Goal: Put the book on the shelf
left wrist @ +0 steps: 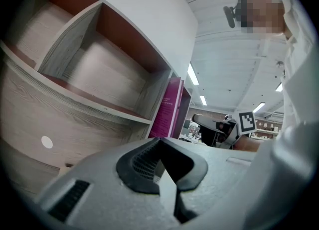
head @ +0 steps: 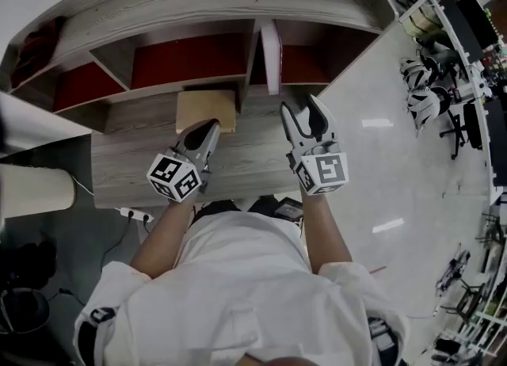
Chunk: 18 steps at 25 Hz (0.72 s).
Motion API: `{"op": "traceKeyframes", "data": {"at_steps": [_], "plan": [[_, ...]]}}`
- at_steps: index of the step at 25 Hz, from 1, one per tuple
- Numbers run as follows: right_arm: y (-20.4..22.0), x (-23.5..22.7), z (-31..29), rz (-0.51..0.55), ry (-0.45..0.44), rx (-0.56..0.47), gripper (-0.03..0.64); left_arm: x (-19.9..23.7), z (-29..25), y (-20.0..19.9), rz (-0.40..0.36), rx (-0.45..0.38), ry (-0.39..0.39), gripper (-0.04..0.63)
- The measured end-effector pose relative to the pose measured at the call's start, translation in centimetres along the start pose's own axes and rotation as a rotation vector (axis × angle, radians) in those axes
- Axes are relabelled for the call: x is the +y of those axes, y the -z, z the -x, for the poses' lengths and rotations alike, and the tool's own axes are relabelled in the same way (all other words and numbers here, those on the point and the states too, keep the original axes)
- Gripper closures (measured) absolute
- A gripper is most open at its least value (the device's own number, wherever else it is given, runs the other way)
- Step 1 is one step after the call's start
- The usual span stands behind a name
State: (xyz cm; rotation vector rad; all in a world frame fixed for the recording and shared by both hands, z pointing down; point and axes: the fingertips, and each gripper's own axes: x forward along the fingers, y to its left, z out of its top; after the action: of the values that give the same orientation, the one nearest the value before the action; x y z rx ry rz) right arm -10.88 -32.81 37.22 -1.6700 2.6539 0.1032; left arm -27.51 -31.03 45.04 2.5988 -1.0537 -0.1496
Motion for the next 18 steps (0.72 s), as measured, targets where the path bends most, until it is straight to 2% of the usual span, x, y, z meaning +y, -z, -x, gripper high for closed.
{"op": "traceKeyframes", "data": {"at_steps": [5,9,18], "plan": [[-0.6,-1.2,4.1,-0.017,0.099,-0.023,0.44,-0.2,-0.1,0.3,0.004,-0.007,0.015,0.586],[-1.0,-2.0,7.2,-0.003,0.132,-0.029,0.471,-1.0,-0.3,0.4,-0.003,-0.017,0.01,0.586],[-0.5,-4.7,14.5,-0.014,0.195,-0.023,0.549,-4.8,1.0,0.4,-0.063,-0.048,-0.101,0.586]]}}
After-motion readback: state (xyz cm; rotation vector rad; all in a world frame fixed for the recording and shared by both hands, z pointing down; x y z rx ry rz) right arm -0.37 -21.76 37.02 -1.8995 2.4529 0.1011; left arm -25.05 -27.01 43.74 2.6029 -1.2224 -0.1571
